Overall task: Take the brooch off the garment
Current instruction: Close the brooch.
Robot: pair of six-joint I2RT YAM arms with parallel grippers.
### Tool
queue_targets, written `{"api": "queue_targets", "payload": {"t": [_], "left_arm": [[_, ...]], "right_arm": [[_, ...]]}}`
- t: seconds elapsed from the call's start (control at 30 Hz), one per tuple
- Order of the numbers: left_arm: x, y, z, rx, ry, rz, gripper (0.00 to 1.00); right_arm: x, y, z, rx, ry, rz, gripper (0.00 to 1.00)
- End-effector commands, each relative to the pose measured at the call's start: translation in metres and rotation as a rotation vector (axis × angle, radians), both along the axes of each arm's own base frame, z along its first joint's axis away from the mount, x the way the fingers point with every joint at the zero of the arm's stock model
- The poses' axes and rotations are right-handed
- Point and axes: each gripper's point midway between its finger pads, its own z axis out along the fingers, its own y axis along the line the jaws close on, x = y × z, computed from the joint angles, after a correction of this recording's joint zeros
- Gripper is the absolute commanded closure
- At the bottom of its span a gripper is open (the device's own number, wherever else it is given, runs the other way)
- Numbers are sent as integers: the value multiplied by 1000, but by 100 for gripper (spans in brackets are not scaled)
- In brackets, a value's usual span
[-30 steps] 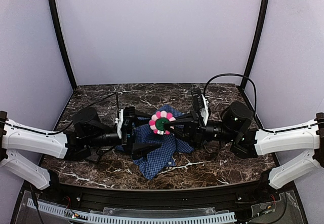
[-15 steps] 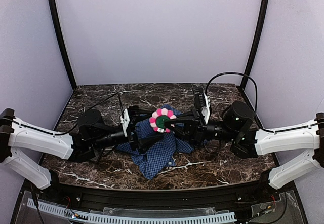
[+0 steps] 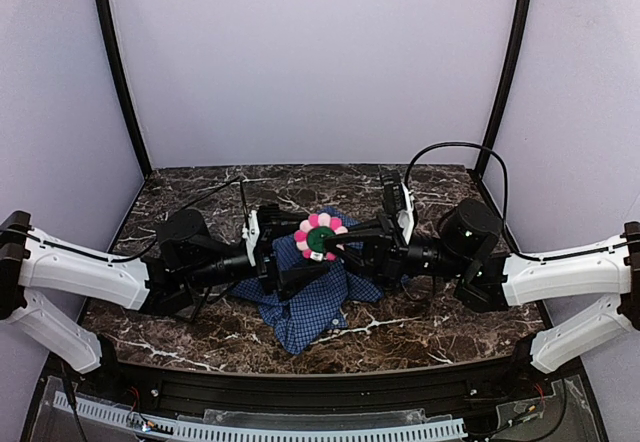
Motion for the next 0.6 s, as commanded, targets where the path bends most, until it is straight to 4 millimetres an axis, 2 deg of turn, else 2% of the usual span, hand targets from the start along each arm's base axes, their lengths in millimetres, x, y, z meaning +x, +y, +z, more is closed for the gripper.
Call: {"api": "queue_targets", "payload": {"t": [0.0, 0.57], "left_arm": [[-10, -4, 9, -16, -5, -64, 12], [-26, 6, 31, -87, -2, -124, 19]], "right_arm": [[2, 0, 13, 42, -13, -15, 100], [4, 3, 5, 21, 0, -15, 100]]}}
